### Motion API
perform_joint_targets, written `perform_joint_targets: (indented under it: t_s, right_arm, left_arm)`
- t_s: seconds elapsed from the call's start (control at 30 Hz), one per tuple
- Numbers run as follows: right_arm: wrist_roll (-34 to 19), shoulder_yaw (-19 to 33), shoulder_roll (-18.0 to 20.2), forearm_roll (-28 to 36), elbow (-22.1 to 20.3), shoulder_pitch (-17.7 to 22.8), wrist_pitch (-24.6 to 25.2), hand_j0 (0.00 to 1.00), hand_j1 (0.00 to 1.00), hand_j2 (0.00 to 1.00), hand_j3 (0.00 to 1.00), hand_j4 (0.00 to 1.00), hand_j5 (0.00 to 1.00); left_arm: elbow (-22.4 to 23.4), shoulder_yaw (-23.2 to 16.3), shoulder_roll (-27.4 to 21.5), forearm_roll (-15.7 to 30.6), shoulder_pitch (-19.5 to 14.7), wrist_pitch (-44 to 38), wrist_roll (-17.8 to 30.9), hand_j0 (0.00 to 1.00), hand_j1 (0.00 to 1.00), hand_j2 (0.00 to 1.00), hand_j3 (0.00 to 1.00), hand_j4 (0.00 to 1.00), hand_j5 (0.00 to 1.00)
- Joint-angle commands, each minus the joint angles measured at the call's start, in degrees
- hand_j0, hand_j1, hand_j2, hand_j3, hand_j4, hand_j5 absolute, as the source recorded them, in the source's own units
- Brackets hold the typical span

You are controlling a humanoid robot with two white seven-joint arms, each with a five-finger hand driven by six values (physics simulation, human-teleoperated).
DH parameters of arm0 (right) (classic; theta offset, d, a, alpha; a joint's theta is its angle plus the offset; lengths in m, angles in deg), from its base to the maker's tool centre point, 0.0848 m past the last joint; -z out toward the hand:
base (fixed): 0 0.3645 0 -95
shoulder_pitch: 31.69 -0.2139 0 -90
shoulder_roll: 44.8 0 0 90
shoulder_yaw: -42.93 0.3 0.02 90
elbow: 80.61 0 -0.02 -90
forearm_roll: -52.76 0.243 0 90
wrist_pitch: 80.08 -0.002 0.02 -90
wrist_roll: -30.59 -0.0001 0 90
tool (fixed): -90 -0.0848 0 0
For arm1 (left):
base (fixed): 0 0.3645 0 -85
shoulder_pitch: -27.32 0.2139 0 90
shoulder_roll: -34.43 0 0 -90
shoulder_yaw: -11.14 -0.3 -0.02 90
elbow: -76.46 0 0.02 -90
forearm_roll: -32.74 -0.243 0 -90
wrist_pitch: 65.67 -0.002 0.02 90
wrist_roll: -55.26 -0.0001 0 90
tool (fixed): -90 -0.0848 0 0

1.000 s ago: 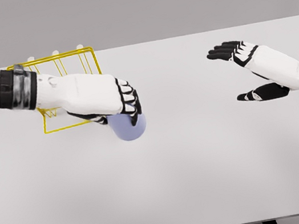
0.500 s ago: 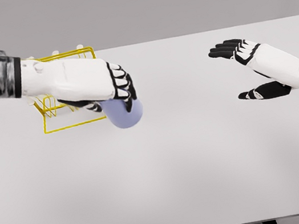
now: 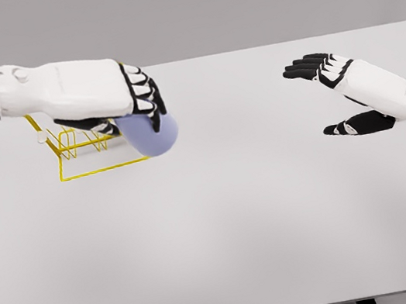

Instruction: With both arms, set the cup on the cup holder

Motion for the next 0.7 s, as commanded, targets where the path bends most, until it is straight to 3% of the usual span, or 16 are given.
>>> perform_joint_targets:
  t_s: [0.0,0.67]
  right_arm:
    - [0.03,0.01,0.06,0.44,-0.03,0.0,0.17,1.0,1.0,1.0,1.0,1.0,1.0]
    - [0.03,0.01,-0.03,0.44,-0.03,0.0,0.17,1.0,1.0,1.0,1.0,1.0,1.0]
  left_arm:
    - [1.02,0.17,-0.14,0.28,0.09,-0.14,0.01,0.51,0.51,0.51,0.51,0.51,0.51]
    - [6.38,0.87,-1.28,0.2,0.09,-0.14,0.01,0.51,0.51,0.51,0.51,0.51,0.51]
